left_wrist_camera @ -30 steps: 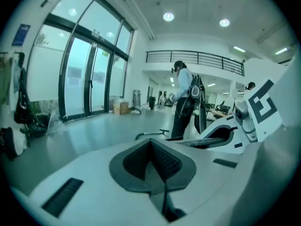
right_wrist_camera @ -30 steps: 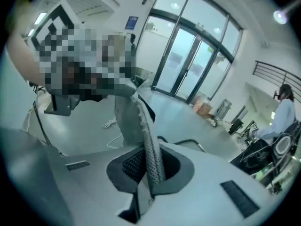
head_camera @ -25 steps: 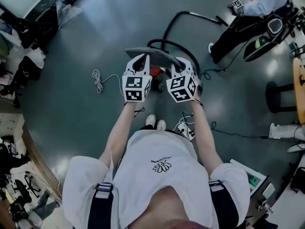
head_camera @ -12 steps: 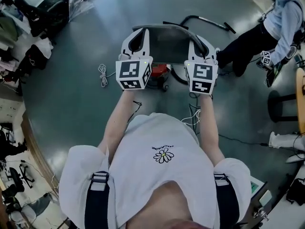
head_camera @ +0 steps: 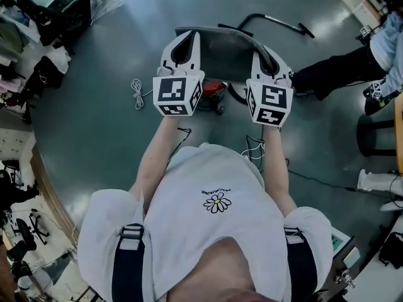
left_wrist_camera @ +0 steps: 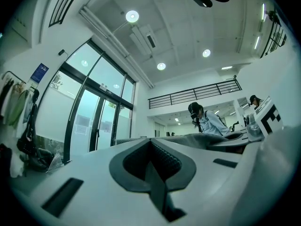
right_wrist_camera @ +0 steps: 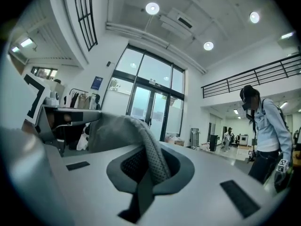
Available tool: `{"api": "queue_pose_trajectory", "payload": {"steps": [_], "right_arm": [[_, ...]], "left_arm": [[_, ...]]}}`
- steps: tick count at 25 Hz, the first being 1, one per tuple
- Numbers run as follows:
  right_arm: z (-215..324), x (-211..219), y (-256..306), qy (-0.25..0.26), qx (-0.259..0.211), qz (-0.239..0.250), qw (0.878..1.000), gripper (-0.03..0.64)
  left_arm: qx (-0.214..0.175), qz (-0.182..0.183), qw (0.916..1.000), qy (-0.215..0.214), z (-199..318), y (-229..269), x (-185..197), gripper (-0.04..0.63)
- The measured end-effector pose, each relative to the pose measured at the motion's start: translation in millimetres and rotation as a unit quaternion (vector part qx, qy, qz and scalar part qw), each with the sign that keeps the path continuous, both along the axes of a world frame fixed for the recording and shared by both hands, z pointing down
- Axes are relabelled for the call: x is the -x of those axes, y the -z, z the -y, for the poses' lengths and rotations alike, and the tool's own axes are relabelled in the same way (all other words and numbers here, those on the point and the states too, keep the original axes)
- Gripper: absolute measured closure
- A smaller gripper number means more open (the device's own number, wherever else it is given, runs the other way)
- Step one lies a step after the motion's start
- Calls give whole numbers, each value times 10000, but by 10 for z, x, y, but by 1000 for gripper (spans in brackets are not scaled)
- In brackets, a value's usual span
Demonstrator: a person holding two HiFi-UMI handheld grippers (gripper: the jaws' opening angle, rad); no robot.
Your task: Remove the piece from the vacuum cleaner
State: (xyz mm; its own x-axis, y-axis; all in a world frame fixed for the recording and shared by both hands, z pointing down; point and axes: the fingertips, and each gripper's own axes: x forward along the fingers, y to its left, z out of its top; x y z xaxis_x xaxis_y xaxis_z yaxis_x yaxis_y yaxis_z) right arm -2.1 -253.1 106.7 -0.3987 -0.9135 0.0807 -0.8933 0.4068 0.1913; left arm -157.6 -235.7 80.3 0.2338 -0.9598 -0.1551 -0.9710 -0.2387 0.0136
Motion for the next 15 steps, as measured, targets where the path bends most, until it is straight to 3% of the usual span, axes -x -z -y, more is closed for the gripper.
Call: {"api": "queue_pose_trajectory", "payload": {"steps": [11,15], "right_arm": [[29,142,-285,-12,170,-64,9998,594],[-8,-96,-163,-52,205,-83,9997,594]], "left_arm": [[176,85,9997,-137,77,-270,32,591],[173,66,9997,-180,68,-137,-208,591]]}}
